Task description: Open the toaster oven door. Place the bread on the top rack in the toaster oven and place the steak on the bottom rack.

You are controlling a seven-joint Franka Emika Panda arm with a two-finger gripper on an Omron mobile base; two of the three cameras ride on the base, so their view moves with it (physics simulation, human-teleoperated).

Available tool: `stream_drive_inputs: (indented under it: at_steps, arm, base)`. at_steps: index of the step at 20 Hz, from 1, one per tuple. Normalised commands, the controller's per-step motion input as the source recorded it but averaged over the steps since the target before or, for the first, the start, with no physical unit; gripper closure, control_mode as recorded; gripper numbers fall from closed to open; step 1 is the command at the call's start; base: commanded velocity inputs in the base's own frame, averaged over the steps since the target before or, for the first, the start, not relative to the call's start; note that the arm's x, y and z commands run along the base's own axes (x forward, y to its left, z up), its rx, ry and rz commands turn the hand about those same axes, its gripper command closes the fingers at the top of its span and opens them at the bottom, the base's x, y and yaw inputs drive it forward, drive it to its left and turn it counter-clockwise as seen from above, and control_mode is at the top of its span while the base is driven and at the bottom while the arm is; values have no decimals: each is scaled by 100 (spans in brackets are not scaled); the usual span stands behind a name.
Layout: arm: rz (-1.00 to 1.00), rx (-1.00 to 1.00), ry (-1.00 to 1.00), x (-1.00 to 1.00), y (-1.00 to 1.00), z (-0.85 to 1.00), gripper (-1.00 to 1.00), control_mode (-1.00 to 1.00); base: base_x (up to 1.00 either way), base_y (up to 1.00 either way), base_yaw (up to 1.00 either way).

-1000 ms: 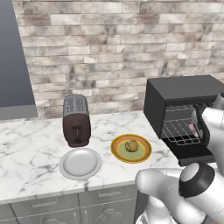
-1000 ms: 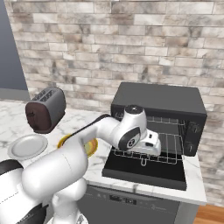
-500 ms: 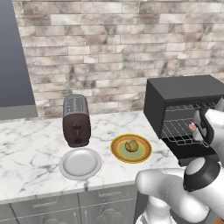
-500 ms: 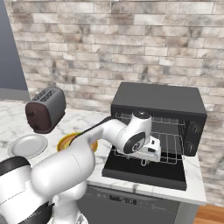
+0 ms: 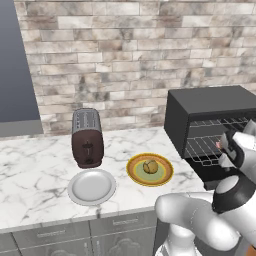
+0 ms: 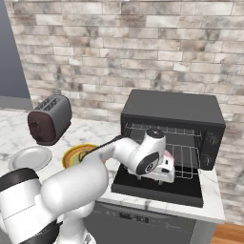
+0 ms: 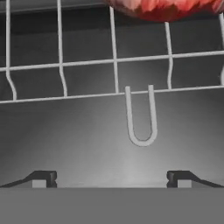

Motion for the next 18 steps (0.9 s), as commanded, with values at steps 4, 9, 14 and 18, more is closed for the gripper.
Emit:
stream_drive_inputs:
  at_steps: [4, 9, 14, 18]
  arm:
    - [5, 0, 0, 8, -3, -24, -100, -100]
    - [7, 0, 0, 6, -7, -12, -100, -100]
    - [5, 0, 0, 7, -6, -4, -100, -100]
    - [4, 0, 0, 18, -3, -1, -100, -100]
  base:
    - [0, 0, 0]
    - [0, 0, 0]
    - [0, 0, 0]
    - [0, 0, 0]
